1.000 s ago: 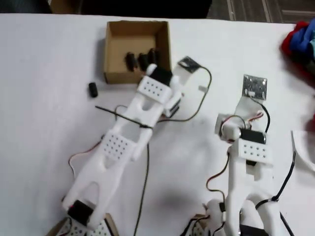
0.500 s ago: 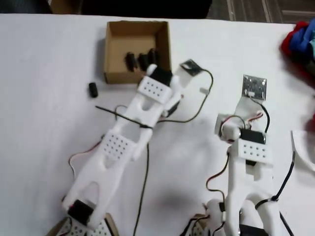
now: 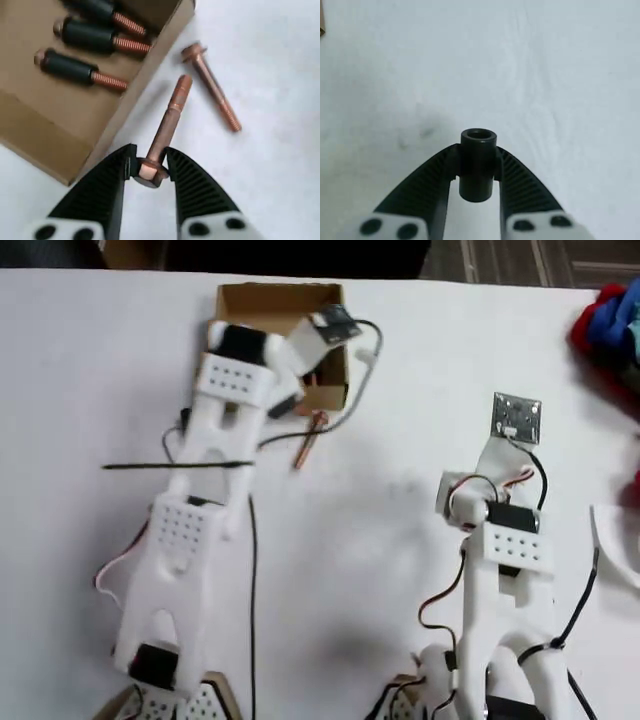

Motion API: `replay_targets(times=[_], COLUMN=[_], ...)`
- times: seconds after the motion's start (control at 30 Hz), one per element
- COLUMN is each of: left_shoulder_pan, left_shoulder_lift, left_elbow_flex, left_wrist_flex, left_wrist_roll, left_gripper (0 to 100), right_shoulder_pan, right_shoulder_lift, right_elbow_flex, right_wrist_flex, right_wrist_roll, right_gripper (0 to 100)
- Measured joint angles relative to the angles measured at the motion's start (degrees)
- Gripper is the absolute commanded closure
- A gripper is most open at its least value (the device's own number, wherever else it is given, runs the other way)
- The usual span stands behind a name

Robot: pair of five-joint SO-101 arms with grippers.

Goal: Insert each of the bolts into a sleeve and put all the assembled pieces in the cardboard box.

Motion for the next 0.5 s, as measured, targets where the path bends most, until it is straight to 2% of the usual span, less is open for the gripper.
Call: replay_targets(times=[0.13,0.37,0.43,0.5], left_shoulder_pan=[-2.55,-3.25,-3.52,-4.13], left_shoulder_lift=[-7.03,-19.60,-21.45,-21.89], left_elbow_flex=[16.35,50.90,56.97,58.90], left_wrist_flex=[0.00,0.00,-0.18,-1.32], left_wrist_roll=[-5.98,-27.69,-33.05,-33.67], left_gripper=[98,98,98,98], right_shoulder_pan=[0.00,0.00,0.00,0.00], right_shoulder_lift=[0.00,0.00,0.00,0.00], right_elbow_flex=[0.00,0.00,0.00,0.00], right_wrist_flex=[0.00,0.00,0.00,0.00], right_wrist_roll=[0.00,0.00,0.00,0.00], right_gripper=[97.8,97.8,97.8,97.8])
